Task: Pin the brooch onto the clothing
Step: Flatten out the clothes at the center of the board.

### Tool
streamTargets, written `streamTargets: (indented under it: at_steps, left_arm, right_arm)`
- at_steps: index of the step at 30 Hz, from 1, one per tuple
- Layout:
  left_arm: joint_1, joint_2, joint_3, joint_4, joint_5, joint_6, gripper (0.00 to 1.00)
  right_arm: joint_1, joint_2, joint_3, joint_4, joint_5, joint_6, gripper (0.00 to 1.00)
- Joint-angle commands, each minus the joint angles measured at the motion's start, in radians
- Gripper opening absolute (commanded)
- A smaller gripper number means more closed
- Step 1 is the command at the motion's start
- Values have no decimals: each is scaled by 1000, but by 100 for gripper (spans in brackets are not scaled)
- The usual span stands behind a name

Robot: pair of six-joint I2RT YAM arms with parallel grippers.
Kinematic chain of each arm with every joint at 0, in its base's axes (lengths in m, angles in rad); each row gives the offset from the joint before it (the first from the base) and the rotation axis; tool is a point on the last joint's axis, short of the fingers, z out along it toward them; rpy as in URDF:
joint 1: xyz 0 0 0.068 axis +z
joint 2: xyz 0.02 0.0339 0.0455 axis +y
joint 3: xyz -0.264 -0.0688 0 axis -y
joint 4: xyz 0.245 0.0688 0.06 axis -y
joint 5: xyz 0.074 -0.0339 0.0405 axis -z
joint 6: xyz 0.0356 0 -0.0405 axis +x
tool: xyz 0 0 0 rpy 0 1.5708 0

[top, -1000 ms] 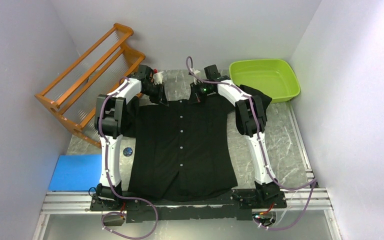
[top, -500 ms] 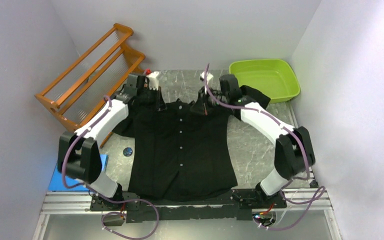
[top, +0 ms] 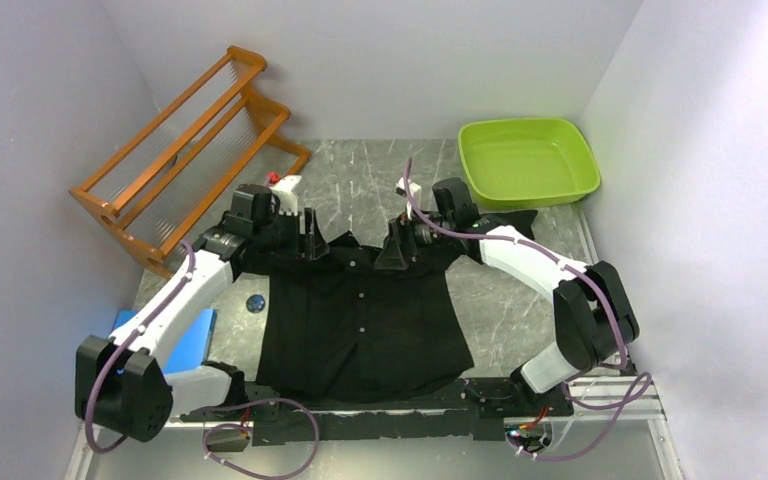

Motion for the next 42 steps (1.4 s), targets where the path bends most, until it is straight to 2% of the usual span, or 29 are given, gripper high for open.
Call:
streamTargets:
  at_steps: [1, 7, 12, 16, 21, 23, 27, 30, 34, 42]
  left_arm:
    - [-2, -88, -16, 32, -42, -20, 76]
    - [-2, -58, -5, 51, -38, -55, 79]
    - [-2, 115, 109, 22, 3, -75, 81]
    - [-2, 286, 279, -99, 39, -121, 81]
    - [-5, 376, 343, -88, 110, -203, 82]
    - [-11, 415, 359, -103, 122, -208, 83]
    - [-31, 487, 400, -190, 108, -210, 82]
    - [-56, 509, 425, -279, 37, -216, 82]
    - [-75, 486, 385, -306, -36, -257, 80]
    - [-83, 484, 262, -183, 0, -331, 65]
  right_arm:
    - [-3, 32, 109, 95, -15, 34, 75]
    - [-4, 148, 199, 39, 76, 58, 75]
    - [-1, 260, 287, -86, 110, 67, 74]
    - [13, 313, 323, -182, 155, 49, 73]
    - [45, 328, 308, -203, 199, 26, 71]
    - [56, 331, 301, -197, 228, 24, 69]
    - [68, 335, 306, -176, 224, 30, 53]
    - [71, 348, 330, -202, 239, 40, 51]
    - [72, 340, 321, -210, 266, 91, 52]
    - [99, 365, 313, -227, 319, 128, 47]
